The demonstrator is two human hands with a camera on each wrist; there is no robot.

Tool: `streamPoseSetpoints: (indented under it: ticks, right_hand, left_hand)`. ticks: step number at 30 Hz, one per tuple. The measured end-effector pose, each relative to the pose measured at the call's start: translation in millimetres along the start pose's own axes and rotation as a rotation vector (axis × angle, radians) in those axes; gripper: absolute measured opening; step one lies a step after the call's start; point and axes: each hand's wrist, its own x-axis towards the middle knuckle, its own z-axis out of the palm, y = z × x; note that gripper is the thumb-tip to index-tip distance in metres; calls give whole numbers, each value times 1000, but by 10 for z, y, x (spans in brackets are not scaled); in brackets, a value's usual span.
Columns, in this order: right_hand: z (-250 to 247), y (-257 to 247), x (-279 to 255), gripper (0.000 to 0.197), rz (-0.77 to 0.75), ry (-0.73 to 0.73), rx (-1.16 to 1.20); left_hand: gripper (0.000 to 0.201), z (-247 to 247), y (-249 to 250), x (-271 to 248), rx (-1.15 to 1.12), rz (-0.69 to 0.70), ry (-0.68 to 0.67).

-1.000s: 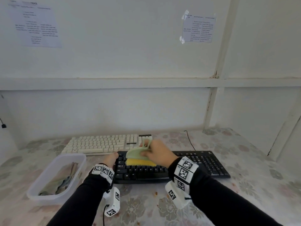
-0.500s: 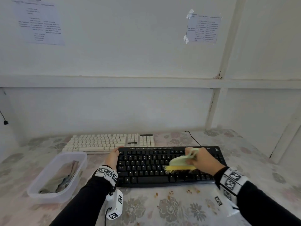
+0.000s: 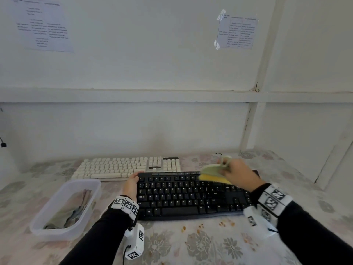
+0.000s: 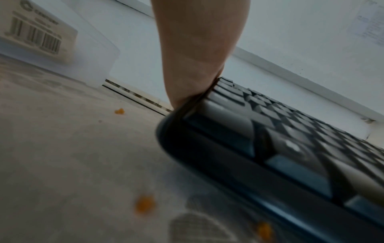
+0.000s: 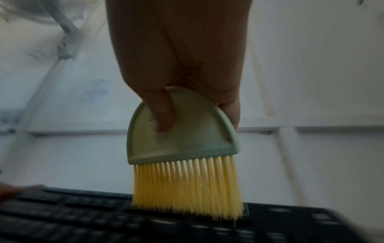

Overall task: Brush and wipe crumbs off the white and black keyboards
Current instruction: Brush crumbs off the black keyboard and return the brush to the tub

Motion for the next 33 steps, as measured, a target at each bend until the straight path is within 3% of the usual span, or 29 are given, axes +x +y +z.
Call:
streamPoseSetpoints:
  ticks: [5, 10, 11, 14, 22, 30, 33]
  right_hand:
    - [585, -924, 268, 14, -195, -123, 201]
    - [888, -1224, 398, 15, -250, -203, 175]
    - [897, -1184, 403, 14, -251, -211, 156]
    - [815, -934, 373, 39, -215, -176, 108]
    - [286, 93, 111, 13, 79, -57, 39]
    - [-226, 731, -92, 39, 260, 75, -243]
    - [-261, 559, -21, 27, 236, 129, -231]
  left_hand:
    - [38, 34, 44, -89, 22, 40, -2]
    - [30, 45, 84, -170, 39, 103, 4]
    - [32, 46, 75, -155, 15, 87, 2]
    - [38, 34, 51, -100, -16, 33, 21]
    - [36, 50, 65, -150, -29, 4, 12]
    - [38, 42, 60, -138, -1, 21, 26]
    - [38, 46, 64, -154, 8, 17, 19]
